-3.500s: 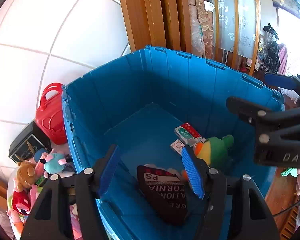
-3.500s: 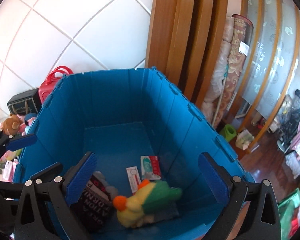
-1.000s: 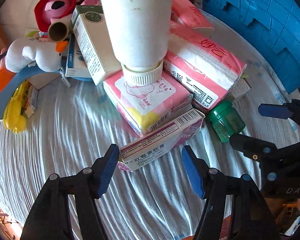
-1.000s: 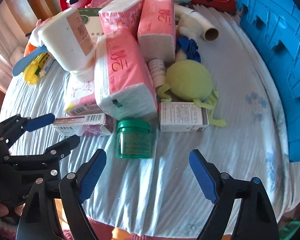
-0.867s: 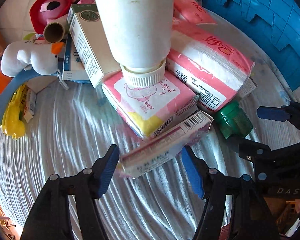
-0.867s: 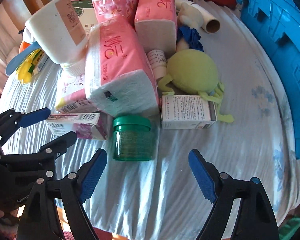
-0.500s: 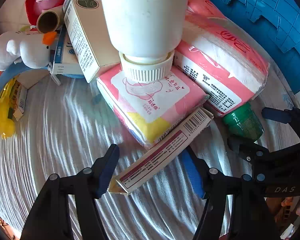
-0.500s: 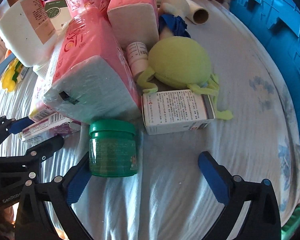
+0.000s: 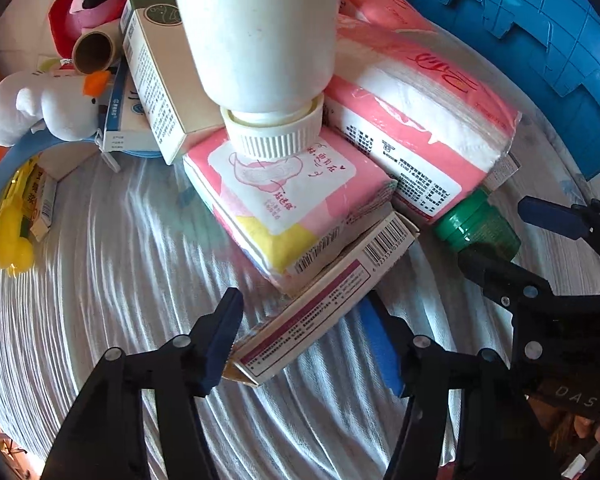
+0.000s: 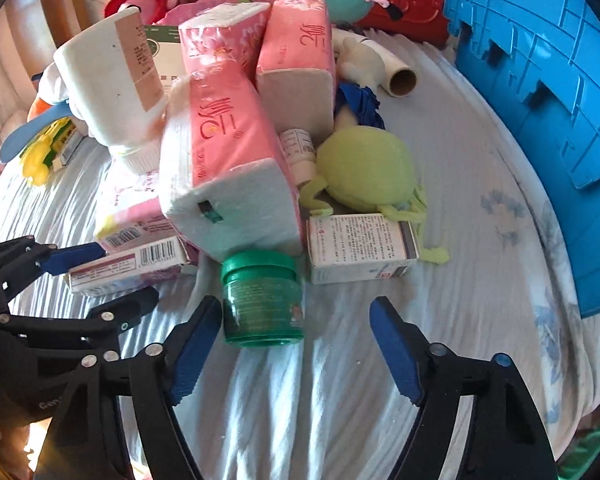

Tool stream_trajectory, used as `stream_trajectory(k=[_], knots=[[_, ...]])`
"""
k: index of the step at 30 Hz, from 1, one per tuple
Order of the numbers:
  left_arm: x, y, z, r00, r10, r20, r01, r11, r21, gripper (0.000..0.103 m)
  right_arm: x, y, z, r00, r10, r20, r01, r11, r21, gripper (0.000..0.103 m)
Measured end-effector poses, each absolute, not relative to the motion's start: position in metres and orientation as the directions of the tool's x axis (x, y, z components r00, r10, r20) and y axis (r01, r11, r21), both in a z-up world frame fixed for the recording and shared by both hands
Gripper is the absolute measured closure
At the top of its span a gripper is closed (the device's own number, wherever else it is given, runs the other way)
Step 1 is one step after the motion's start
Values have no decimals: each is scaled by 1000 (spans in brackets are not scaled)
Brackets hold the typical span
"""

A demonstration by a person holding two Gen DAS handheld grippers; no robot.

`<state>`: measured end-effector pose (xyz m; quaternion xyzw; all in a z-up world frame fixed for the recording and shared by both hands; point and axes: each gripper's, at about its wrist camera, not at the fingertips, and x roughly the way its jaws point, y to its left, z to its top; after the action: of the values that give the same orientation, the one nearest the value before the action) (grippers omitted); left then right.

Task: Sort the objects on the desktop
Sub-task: 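Grasp the green jar with the right tool while the left grasps the white-purple medicine box, then lift and carry the green jar and medicine box over the blue bin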

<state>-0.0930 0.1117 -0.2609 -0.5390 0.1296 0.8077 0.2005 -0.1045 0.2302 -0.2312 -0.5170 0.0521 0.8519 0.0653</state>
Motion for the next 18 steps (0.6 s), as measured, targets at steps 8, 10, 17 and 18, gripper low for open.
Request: stream_trajectory(k=[8, 10, 17, 18], knots=[[-72, 118, -252, -339, 203, -919, -472, -881, -21, 68, -115, 217, -246, -407, 6, -913, -142, -988, 57, 51], [-65, 119, -246, -349, 215, -912, -476, -879, -25, 70, -113, 214, -243, -418, 14, -908, -137, -989, 48, 62], [-62, 123, -239, -346, 242, -907, -514, -857, -32, 78, -107, 216, -226, -457, 2, -889, -129, -990, 64, 63], [-66, 122, -241, -335, 235, -912, -514, -857, -32, 78, -107, 216, -228, -447, -2, -894, -127, -990, 66, 63]])
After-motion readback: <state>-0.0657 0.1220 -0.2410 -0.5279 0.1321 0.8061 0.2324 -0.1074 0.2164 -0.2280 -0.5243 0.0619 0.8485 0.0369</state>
